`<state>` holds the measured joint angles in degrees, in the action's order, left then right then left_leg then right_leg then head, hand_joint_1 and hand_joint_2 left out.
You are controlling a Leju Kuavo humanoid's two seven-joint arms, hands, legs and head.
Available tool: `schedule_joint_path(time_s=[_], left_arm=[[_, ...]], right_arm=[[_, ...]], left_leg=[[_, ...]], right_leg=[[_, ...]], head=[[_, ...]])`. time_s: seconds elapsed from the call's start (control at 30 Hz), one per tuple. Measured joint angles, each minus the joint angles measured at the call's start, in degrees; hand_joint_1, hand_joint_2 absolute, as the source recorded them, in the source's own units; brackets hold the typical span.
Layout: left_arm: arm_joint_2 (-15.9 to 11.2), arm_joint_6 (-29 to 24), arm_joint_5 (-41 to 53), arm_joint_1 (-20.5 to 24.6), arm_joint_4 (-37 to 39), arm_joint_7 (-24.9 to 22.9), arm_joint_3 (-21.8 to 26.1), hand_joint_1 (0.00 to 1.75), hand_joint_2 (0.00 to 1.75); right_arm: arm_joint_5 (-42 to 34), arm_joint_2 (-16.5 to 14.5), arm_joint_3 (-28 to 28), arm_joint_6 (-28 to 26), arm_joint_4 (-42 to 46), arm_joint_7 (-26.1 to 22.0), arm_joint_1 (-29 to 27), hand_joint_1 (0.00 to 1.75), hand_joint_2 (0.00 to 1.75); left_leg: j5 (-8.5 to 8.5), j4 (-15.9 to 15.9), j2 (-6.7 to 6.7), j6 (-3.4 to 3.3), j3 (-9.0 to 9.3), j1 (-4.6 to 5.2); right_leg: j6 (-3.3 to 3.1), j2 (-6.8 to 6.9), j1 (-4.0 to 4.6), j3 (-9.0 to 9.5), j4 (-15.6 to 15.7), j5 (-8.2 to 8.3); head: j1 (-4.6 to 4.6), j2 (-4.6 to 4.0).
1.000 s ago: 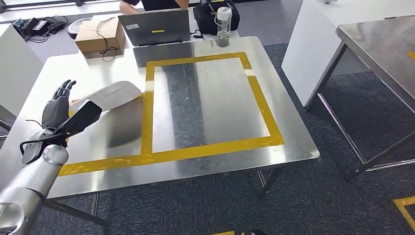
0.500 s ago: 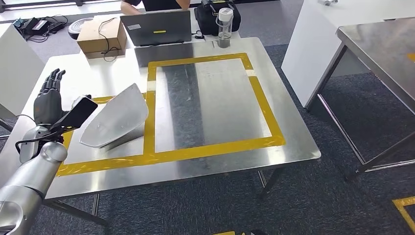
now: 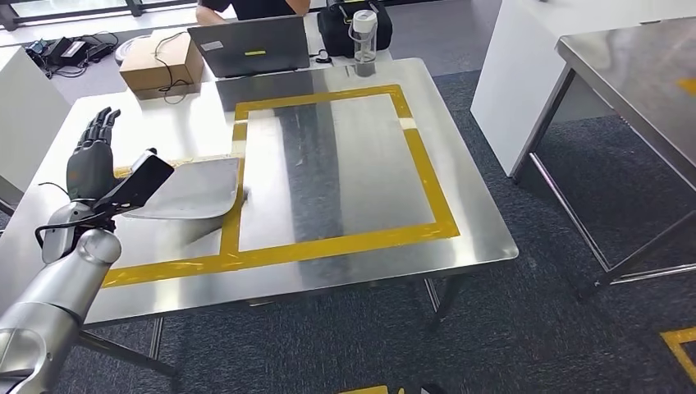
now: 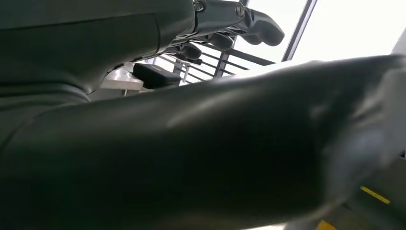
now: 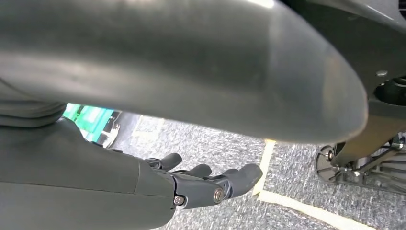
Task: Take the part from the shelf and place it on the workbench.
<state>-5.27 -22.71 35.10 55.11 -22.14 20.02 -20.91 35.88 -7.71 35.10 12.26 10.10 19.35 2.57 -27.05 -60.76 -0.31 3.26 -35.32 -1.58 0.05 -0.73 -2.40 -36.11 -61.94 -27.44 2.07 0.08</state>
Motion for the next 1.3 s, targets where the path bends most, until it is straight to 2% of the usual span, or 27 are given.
schedule_joint_path(time_s=[0.07,0.13,0.17,0.2,0.23,0.3,0.33,0.37,0.47,0.5,0.53,0.63,0.67,0.7,0.73,0.77,0.8,0.87,0.9,1.0,1.03,1.07,1.13,1.17,1.2,1.23,1.3], left_arm=[[0.1,0.1,0.0,0.2,0.1,-0.2,0.0,0.0,0.0],[0.4,0.3,0.1,0.3,0.3,-0.3,0.0,0.0,0.0],[0.5,0.4,0.2,0.3,0.4,-0.3,0.0,0.0,0.0],[0.7,0.5,0.2,0.3,0.5,-0.3,0.0,0.0,0.0],[0.9,0.6,0.3,0.4,0.5,-0.4,0.0,0.0,0.0],[1.3,0.6,0.3,0.6,0.5,-0.4,0.0,0.0,0.0],[1.5,0.6,0.4,0.8,0.4,-0.4,0.0,0.0,0.0],[1.7,0.6,0.4,1.1,0.4,-0.4,0.0,0.0,0.0],[2.1,0.6,0.4,1.7,0.4,-0.5,0.0,0.0,0.0],[2.3,0.6,0.4,1.8,0.5,-0.5,0.0,0.0,0.0],[2.5,0.6,0.4,1.9,0.5,-0.5,0.0,0.0,0.0],[2.7,0.6,0.4,1.9,0.6,-0.5,0.0,0.0,0.0],[2.7,0.6,0.4,1.8,0.8,-0.5,0.0,0.0,0.0],[2.7,0.6,0.4,1.7,0.9,-0.5,0.0,0.0,0.0],[2.7,0.7,0.4,1.5,1.0,-0.5,0.0,0.0,0.0],[2.6,0.7,0.4,1.4,1.1,-0.5,0.0,0.0,0.0],[2.6,0.7,0.4,1.3,1.1,-0.5,0.0,0.0,0.0],[2.5,0.7,0.4,1.2,1.2,-0.5,0.0,0.0,0.0],[2.4,0.7,0.4,1.2,1.2,-0.5,0.0,0.0,0.0],[2.3,0.6,0.6,1.0,1.4,-0.7,0.0,0.0,0.0],[2.2,0.5,0.6,0.9,1.5,-0.9,0.0,0.0,0.0],[2.1,0.4,0.7,0.8,1.6,-1.0,0.0,0.0,0.0],[2.0,0.1,0.9,0.5,1.8,-1.3,0.0,0.0,0.0],[2.0,0.0,1.0,0.2,1.9,-1.5,0.0,0.0,0.0],[2.0,-0.2,1.1,-0.2,2.0,-1.8,0.0,0.0,0.0],[1.9,-0.4,1.3,-0.7,2.1,-2.1,0.0,0.0,0.0],[1.7,-0.9,1.6,-1.5,2.4,-2.7,0.0,0.0,0.0]], right_arm=[[-0.1,0.0,0.3,0.0,0.0,0.0,0.0,0.0,0.0],[-0.3,0.0,0.5,0.0,0.0,0.0,0.0,0.0,0.0],[-0.5,0.0,0.5,0.0,0.0,0.0,0.1,0.0,0.0],[-0.5,0.0,0.6,0.0,0.0,0.0,0.1,0.0,0.0],[-0.6,0.0,0.6,0.0,0.0,0.0,0.1,0.0,0.0],[-0.7,-0.1,0.8,0.0,0.0,0.0,0.1,0.0,0.0],[-0.8,-0.2,1.0,0.0,0.0,0.0,0.1,0.0,0.0],[-0.9,-0.3,1.2,0.0,0.0,0.0,0.1,0.0,0.0],[-1.1,-0.4,1.5,0.0,0.0,0.0,0.1,0.0,0.0],[-1.1,-0.5,1.6,0.0,0.0,0.0,0.1,0.0,0.0],[-1.1,-0.5,1.6,-0.1,0.0,0.0,0.1,0.0,0.0],[-1.0,-0.4,1.7,-0.1,0.0,0.0,0.1,0.0,0.0],[-1.0,-0.4,1.8,-0.2,0.0,0.0,0.1,0.0,0.0],[-0.9,-0.3,1.8,-0.2,0.0,0.0,0.1,0.0,0.0],[-0.9,-0.3,1.9,-0.2,0.0,0.0,0.1,0.0,0.0],[-0.9,-0.2,1.9,-0.2,0.0,0.0,0.1,0.0,0.0],[-0.9,-0.2,1.9,-0.2,0.0,0.0,0.2,0.0,0.0],[-0.9,-0.2,1.9,-0.2,0.0,0.0,0.3,0.0,0.0],[-0.9,-0.2,1.9,-0.2,0.0,0.0,0.3,0.0,0.0],[-0.9,-0.2,2.0,-0.1,0.0,0.0,0.4,0.0,0.0],[-0.9,-0.2,2.0,-0.1,0.0,0.0,0.5,0.0,0.0],[-0.9,-0.2,2.0,0.0,0.0,0.0,0.5,0.0,0.0],[-0.9,-0.2,2.0,0.0,0.0,0.0,0.5,0.0,0.0],[-0.9,-0.2,2.0,0.0,0.0,0.0,0.4,0.0,0.0],[-0.9,-0.2,2.0,0.0,0.0,0.0,0.4,0.0,0.0],[-0.9,-0.2,2.0,0.0,0.0,0.0,0.4,0.0,0.0],[-0.9,-0.2,2.0,0.0,0.0,0.0,0.4,0.0,0.0]], left_leg=[[-3.75,-4.9,0.13,0.06,-1.88,0.01],[-7.89,-12.2,0.16,-0.16,-4.36,0.22],[-8.77,-14.4,0.15,-0.41,-4.85,0.36],[-8.61,-14.6,0.15,-0.82,-4.35,0.56],[-7.59,-12.6,0.13,-1.39,-2.72,0.84],[-5.47,-5.1,0.14,-2.84,2.28,1.61],[-4.69,-2.1,0.19,-3.29,4.12,2.04],[-4.35,-0.2,0.21,-3.6,5.04,2.42],[-2.84,1.4,0.29,-4.12,4.83,2.9],[-2.09,1.9,0.35,-4.42,4.71,2.78],[-1.23,2.4,0.42,-4.73,4.41,2.57],[0.98,2.7,0.55,-5.16,2.29,2.32],[1.57,2.7,0.57,-5.13,1.38,2.29],[2.14,2.5,0.59,-5.04,0.47,2.23],[2.67,2.3,0.6,-4.89,-0.44,2.13],[3.13,2.0,0.6,-4.66,-1.33,1.98],[3.53,1.6,0.59,-4.35,-2.19,1.89],[4.14,0.8,0.57,-3.66,-3.27,1.87],[4.45,0.6,0.55,-3.32,-3.49,1.93],[4.76,0.5,0.44,-2.37,-3.84,1.84],[3.45,-0.5,0.4,-2.05,-4.32,1.74],[1.26,-2.6,0.37,-1.76,-5.05,1.63],[-4.01,-9.0,0.35,-1.3,-6.64,1.45],[-5.47,-12.0,0.35,-1.16,-7.04,1.39],[-5.74,-13.7,0.35,-1.11,-6.82,1.35],[-4.93,-13.7,0.35,-1.15,-5.76,1.32],[-2.8,-8.6,0.31,-1.51,-1.11,1.29]], right_leg=[[-0.88,0.05,0.24,-0.61,0.1,0.65],[-1.34,0.06,0.75,-1.42,0.1,1.31],[-1.48,0.07,1.05,-1.85,0.1,1.65],[-1.58,0.08,1.35,-2.29,0.1,2.03],[-1.65,0.09,1.64,-2.72,0.1,2.43],[-1.62,0.08,2.02,-3.46,0.2,3.3],[-1.45,0.08,2.02,-3.63,0.3,3.75],[-1.18,0.1,1.92,-3.69,0.5,4.18],[-0.04,0.16,1.51,-3.62,1.3,5.36],[0.28,0.18,1.48,-3.8,1.2,4.87],[0.53,0.19,1.49,-4.25,0.1,3.34],[1.18,0.26,1.46,-6.72,-8.9,-4.26],[1.4,0.29,1.41,-7.11,-11.7,-5.39],[1.57,0.32,1.38,-6.76,-13.1,-5.28],[1.71,0.37,1.37,-5.44,-12.5,-4.21],[1.83,0.43,1.34,-3.11,-10.0,-2.87],[1.92,0.49,1.34,-0.28,-6.2,-2.44],[1.21,0.36,1.53,3.72,-0.3,-2.69],[0.65,0.27,1.66,4.36,0.9,-3.18],[-0.95,0.36,1.69,3.82,1.3,-2.16],[-1.35,0.46,1.62,3.4,1.4,-1.57],[-1.65,0.54,1.53,2.86,1.6,-0.93],[-1.84,0.57,1.55,1.53,1.6,0.23],[-1.82,0.58,1.56,0.81,1.6,0.79],[-1.77,0.59,1.57,0.07,1.5,1.37],[-1.68,0.6,1.57,-0.68,1.5,1.96],[-1.37,0.58,1.57,-1.97,1.5,3.09]], head=[[-0.1,0.0],[-0.16,0.0],[-0.15,-0.01],[-0.15,-0.01],[-0.15,0.0],[-0.1,0.0],[-0.06,0.0],[-0.08,0.01],[-0.29,0.01],[-0.29,0.01],[-0.21,0.01],[0.08,-0.01],[0.09,-0.01],[0.1,0.0],[0.1,0.0],[0.11,0.01],[0.12,0.01],[0.25,0.01],[0.29,0.01],[0.37,0.0],[0.34,0.01],[0.28,0.0],[0.23,0.0],[0.21,-0.01],[0.22,-0.01],[0.22,-0.01],[0.22,0.0]])
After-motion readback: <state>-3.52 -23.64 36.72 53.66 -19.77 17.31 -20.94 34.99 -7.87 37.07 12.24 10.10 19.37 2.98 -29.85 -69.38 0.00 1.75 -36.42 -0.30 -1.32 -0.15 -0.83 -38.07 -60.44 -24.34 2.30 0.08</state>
